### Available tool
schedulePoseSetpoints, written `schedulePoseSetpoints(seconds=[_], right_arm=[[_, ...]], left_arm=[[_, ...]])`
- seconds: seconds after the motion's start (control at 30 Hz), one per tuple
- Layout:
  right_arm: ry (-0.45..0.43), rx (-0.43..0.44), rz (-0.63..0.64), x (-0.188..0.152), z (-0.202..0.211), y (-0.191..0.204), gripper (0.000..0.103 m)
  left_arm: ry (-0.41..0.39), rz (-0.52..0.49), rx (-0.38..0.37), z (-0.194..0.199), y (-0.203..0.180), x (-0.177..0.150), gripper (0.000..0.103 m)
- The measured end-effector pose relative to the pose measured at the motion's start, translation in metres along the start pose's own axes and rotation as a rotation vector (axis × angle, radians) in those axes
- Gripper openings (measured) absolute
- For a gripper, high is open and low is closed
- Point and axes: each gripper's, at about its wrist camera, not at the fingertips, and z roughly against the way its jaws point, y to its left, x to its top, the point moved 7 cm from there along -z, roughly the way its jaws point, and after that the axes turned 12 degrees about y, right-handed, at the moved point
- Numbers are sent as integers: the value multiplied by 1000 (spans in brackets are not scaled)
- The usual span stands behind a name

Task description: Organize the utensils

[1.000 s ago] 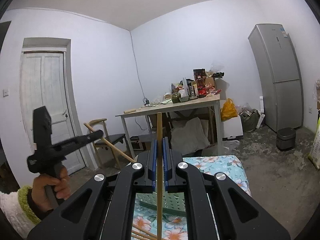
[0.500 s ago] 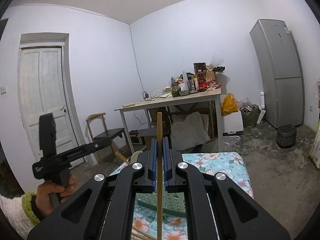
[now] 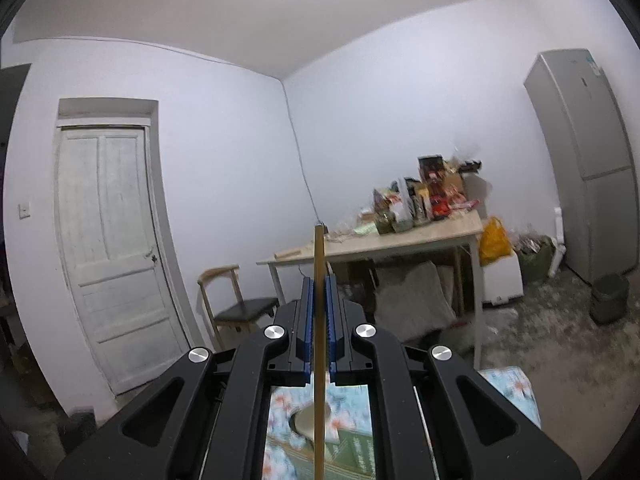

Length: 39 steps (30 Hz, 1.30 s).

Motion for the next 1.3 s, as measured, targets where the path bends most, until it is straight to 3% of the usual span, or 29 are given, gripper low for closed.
schedulePoseSetpoints(seconds=[0.23,0.4,0.53,0.6,0.67,0.87,1.13,1.23,1.3], right_arm=[[35,-103,122,0,-59,18,6],[145,-178,194,-35,-104,12,6],[241,-207,225,-67,-115,7,8],[261,-215,223,-75,-108,4,16],[248,-210,200,-76,-92,0,39],[219,-187,133,-76,-29,-5,51],[188,-146,19,-90,45,-7,56],[217,-91,-88,-114,64,-13,56],[284,-35,-185,-146,68,-17,57]], left_arm=[[69,-14,40,-4,11,-51,90],[97,9,30,-8,17,-63,90],[108,28,20,-7,18,-73,90],[118,27,24,-7,18,-78,90],[130,26,27,-7,18,-82,90],[137,3,38,-6,12,-89,91],[166,-51,34,-7,-3,-99,91],[168,-49,26,-5,-6,-101,91],[172,-49,29,-4,-6,-103,91]])
